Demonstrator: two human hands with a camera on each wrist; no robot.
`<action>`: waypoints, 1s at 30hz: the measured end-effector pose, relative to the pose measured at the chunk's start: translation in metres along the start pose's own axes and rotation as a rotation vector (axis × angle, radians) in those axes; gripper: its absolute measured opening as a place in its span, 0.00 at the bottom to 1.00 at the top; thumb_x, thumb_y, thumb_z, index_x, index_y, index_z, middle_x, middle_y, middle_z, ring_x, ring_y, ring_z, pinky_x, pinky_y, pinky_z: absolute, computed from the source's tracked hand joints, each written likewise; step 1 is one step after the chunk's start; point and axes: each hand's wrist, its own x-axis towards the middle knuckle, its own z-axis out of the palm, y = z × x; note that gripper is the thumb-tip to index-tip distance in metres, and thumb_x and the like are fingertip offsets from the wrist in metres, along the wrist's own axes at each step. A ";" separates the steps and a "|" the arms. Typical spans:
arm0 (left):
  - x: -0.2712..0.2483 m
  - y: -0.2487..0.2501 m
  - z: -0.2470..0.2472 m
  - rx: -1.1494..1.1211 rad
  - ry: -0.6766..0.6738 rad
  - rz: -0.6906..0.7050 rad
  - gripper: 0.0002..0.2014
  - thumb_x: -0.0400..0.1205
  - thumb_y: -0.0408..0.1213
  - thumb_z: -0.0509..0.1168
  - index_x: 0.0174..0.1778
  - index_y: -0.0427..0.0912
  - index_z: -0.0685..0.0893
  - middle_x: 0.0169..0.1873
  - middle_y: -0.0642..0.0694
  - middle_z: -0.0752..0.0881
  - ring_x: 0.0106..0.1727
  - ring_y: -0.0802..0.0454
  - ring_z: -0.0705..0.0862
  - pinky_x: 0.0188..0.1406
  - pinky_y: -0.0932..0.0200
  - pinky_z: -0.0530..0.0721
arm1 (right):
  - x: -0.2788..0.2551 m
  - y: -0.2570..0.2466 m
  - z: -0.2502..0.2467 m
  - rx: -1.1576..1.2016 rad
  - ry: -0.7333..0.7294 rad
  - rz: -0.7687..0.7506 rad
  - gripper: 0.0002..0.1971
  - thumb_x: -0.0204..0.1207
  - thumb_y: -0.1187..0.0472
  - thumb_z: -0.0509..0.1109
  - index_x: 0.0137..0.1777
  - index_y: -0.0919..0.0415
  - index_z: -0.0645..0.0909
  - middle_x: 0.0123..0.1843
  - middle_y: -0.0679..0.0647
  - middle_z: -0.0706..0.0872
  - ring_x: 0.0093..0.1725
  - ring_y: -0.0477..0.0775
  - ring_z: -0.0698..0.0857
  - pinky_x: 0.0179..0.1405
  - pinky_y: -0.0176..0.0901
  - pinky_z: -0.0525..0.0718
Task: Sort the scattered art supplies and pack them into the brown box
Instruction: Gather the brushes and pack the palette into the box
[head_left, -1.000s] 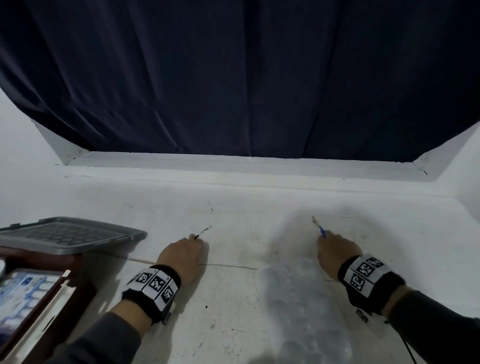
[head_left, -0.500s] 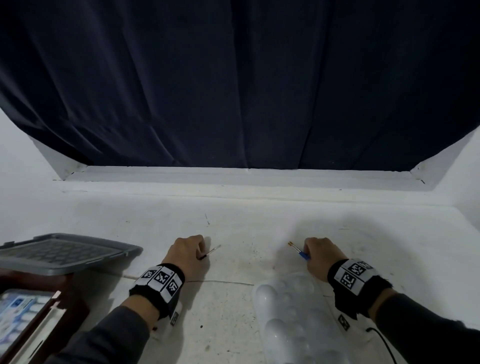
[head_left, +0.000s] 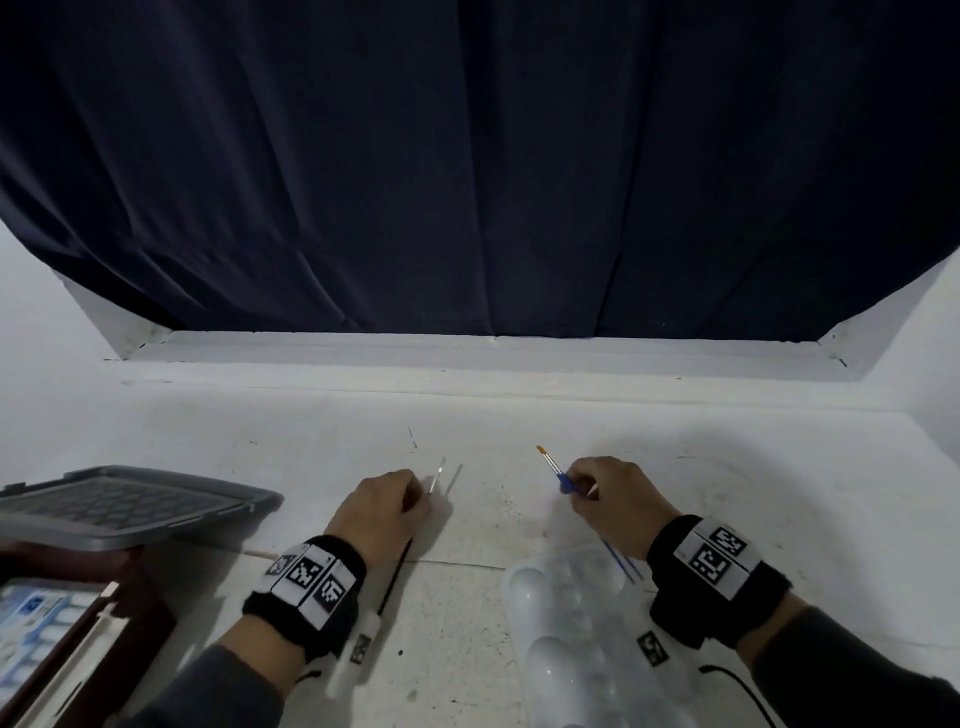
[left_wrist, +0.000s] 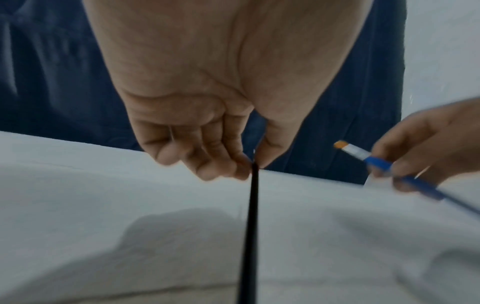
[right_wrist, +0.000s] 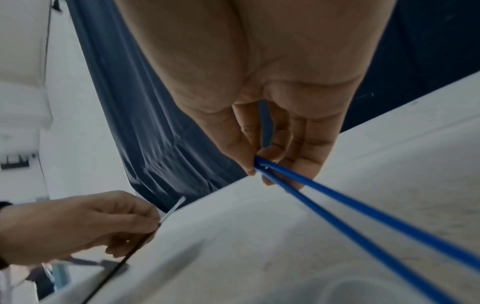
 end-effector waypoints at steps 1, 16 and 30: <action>-0.006 0.009 0.000 -0.108 0.077 0.039 0.10 0.84 0.43 0.67 0.37 0.48 0.80 0.35 0.52 0.86 0.34 0.58 0.81 0.38 0.61 0.81 | -0.003 -0.005 0.000 0.079 0.021 -0.013 0.05 0.76 0.68 0.69 0.43 0.58 0.84 0.40 0.51 0.84 0.39 0.51 0.81 0.38 0.29 0.74; -0.066 0.048 0.050 -0.787 -0.219 -0.184 0.06 0.86 0.24 0.63 0.48 0.25 0.85 0.28 0.40 0.89 0.22 0.58 0.84 0.22 0.67 0.73 | -0.058 -0.035 0.065 0.730 -0.331 0.291 0.07 0.76 0.69 0.74 0.49 0.74 0.82 0.41 0.66 0.91 0.40 0.63 0.92 0.37 0.50 0.90; -0.077 0.050 0.035 -1.051 0.124 -0.298 0.18 0.88 0.49 0.61 0.46 0.38 0.85 0.30 0.47 0.80 0.30 0.55 0.80 0.31 0.62 0.73 | -0.049 -0.059 0.027 0.969 -0.098 0.260 0.05 0.78 0.71 0.72 0.49 0.72 0.79 0.46 0.64 0.92 0.44 0.63 0.93 0.44 0.52 0.90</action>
